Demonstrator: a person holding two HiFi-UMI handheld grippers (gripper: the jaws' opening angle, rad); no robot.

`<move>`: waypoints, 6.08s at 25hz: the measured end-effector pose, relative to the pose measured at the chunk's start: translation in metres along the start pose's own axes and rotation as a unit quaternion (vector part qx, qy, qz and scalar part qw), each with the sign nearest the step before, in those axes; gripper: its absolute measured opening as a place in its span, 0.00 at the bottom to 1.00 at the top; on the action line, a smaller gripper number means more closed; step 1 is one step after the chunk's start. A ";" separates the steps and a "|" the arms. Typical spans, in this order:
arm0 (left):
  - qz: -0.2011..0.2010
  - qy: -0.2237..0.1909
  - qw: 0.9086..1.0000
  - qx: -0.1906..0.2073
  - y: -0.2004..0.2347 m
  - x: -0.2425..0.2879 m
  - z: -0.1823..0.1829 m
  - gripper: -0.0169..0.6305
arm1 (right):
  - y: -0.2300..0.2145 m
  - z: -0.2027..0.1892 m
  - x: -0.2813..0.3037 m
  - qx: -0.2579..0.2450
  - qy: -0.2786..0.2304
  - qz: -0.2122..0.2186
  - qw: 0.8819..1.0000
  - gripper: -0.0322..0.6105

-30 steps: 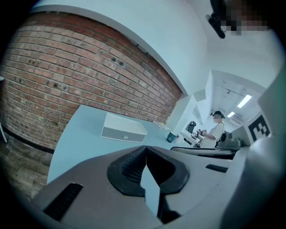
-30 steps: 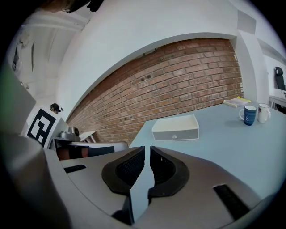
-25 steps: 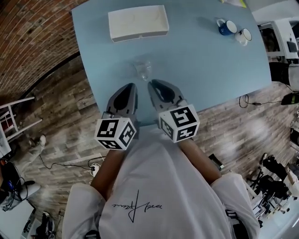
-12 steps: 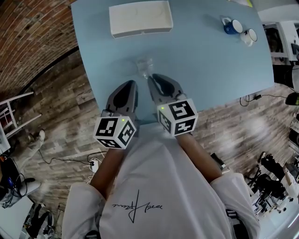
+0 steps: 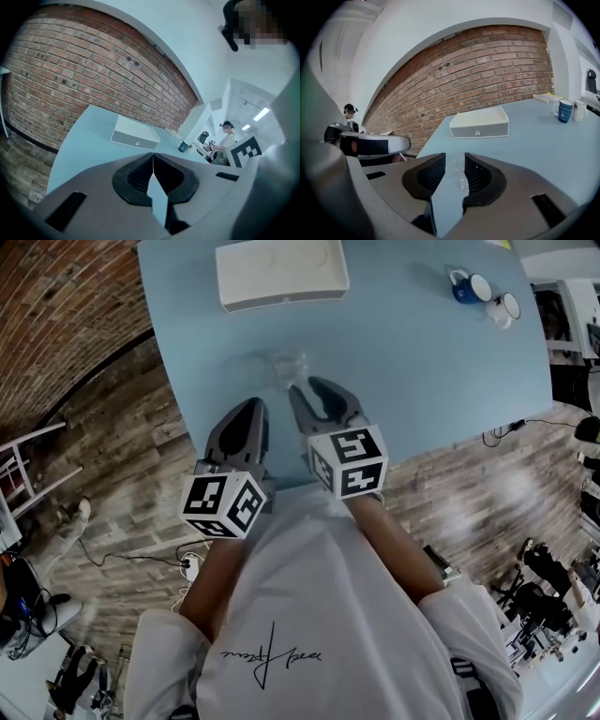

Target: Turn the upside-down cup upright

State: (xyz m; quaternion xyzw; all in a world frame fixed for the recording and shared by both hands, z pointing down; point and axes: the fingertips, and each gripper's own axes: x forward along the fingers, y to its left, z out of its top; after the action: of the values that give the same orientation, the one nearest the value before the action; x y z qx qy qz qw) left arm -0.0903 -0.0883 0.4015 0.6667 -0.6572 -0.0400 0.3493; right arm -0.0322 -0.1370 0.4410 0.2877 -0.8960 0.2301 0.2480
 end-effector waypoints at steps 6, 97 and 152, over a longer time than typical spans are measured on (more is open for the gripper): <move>0.005 -0.005 1.000 -0.011 0.008 -0.001 0.007 0.04 | 0.002 -0.003 0.011 -0.008 0.014 -0.005 1.000 0.24; 0.032 -0.006 0.997 -0.076 0.044 0.000 0.005 0.04 | -0.020 -0.018 0.050 -0.096 0.065 -0.112 0.987 0.40; 0.032 0.016 0.997 -0.071 0.041 0.010 0.001 0.04 | -0.074 -0.023 0.047 0.063 0.055 -0.092 0.992 0.21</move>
State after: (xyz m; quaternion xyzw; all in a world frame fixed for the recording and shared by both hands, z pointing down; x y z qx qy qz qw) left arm -0.1244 -0.0933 0.4267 0.6193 -0.6681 -0.0641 0.4074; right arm -0.0119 -0.1970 0.5053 0.3710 -0.8341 0.2783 0.2986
